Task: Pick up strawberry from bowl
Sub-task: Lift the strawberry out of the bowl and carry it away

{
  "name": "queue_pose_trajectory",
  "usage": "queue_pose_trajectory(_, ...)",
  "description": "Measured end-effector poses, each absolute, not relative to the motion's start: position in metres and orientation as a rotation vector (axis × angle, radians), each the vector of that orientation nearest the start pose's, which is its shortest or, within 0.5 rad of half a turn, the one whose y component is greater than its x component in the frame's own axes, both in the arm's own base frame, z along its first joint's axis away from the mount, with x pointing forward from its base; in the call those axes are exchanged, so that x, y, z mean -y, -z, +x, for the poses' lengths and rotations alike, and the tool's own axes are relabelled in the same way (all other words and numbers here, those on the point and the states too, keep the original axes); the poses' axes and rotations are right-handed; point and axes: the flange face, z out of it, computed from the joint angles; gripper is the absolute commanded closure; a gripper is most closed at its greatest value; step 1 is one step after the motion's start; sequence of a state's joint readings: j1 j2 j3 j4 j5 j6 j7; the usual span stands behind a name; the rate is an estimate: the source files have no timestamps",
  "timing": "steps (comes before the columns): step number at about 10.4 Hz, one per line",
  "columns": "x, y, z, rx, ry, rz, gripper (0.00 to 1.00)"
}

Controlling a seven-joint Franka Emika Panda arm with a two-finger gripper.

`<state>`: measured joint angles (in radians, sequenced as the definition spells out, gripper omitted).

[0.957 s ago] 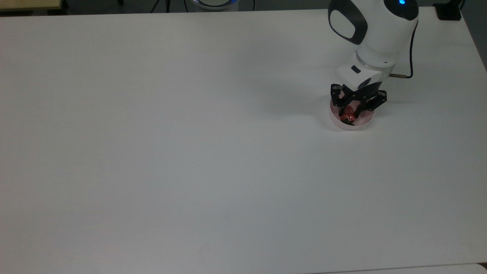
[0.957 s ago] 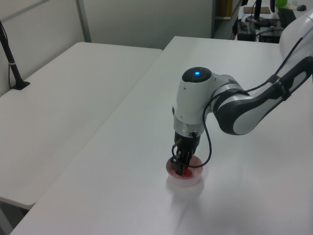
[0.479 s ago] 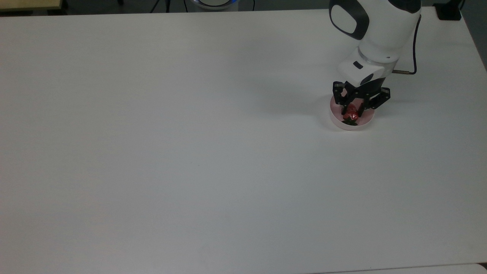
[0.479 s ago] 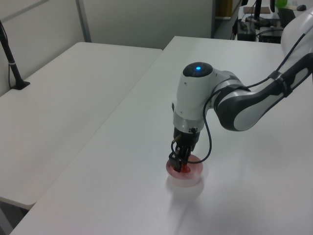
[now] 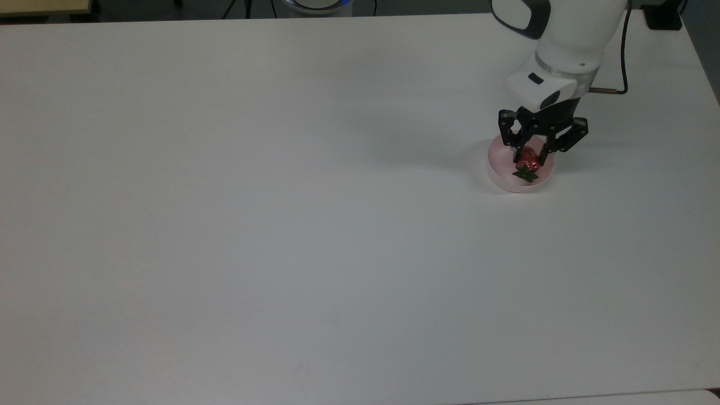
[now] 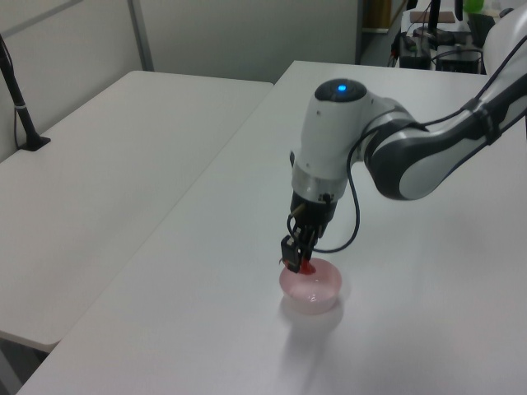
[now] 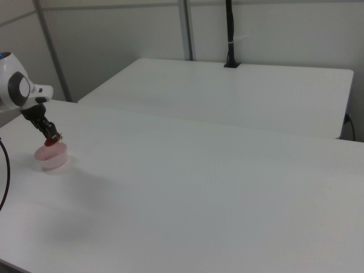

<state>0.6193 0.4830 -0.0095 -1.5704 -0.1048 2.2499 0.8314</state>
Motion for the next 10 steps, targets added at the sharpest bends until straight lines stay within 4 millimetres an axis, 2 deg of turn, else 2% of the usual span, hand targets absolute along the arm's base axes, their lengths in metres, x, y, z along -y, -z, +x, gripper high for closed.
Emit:
queue_pose_trajectory(1, -0.395, -0.397, 0.582, -0.254, 0.334, -3.051, 0.73)
queue_pose_trajectory(2, -0.378, -0.415, 0.586, -0.25, 0.332, -3.063, 0.73)
queue_pose_trajectory(3, -0.354, -0.431, 0.593, -0.242, 0.324, -3.082, 0.73)
queue_pose_trajectory(4, -0.321, -0.443, 0.604, -0.203, 0.311, -3.111, 0.73)
queue_pose_trajectory(6, -0.231, -0.452, 0.631, -0.078, 0.289, -3.168, 0.73)
queue_pose_trajectory(8, -0.119, -0.446, 0.652, -0.045, 0.247, -3.216, 0.73)
queue_pose_trajectory(10, -0.007, -0.444, 0.653, -0.055, 0.2, -3.245, 0.73)
